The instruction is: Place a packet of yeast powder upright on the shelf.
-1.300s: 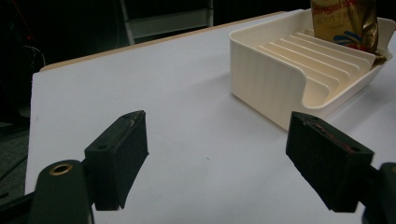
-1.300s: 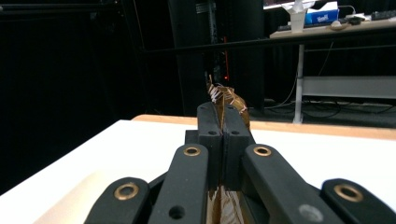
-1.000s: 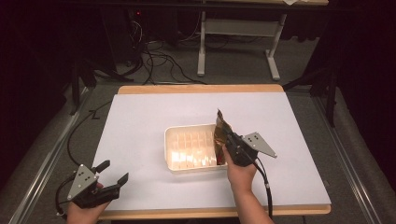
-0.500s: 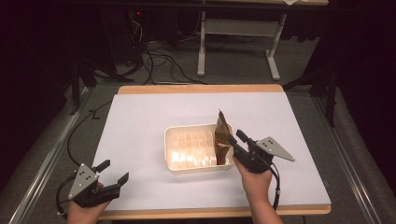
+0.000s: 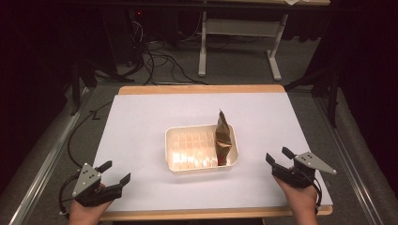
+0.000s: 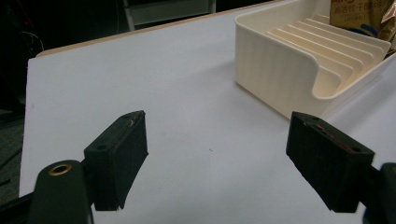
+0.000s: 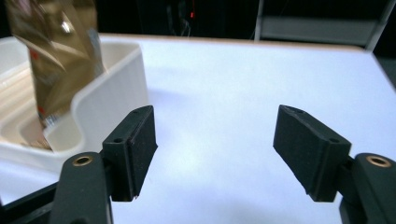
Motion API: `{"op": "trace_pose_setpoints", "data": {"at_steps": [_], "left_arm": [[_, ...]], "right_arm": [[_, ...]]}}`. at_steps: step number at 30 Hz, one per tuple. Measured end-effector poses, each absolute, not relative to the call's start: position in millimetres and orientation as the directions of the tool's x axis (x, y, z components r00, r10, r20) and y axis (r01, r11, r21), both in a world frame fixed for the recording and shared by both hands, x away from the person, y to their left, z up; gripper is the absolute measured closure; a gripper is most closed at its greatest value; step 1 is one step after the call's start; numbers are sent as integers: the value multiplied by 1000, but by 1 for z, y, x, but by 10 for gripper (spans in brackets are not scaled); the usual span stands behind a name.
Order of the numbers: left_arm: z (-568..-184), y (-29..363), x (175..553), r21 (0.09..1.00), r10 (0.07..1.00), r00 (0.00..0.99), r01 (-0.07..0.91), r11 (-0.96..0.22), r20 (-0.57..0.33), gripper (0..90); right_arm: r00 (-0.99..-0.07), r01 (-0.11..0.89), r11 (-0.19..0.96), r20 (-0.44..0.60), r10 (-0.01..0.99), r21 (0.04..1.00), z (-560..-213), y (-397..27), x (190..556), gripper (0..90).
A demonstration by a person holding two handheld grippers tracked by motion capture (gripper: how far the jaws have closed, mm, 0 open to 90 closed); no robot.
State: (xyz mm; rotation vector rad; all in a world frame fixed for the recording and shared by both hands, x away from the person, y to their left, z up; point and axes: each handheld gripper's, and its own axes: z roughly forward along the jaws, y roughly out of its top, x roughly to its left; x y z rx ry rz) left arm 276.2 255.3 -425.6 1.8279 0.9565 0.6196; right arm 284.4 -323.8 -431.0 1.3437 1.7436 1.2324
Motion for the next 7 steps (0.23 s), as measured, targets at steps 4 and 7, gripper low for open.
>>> {"op": "trace_pose_setpoints", "data": {"at_steps": [4,7], "left_arm": [[-427,253,276,899,823,568,352,-259,15,210],[-427,253,275,900,823,567,351,-259,16,210]], "right_arm": [[-304,406,47,86,949,912,-435,-323,289,308],[-313,409,50,89,945,911,-436,-321,290,308]]}}
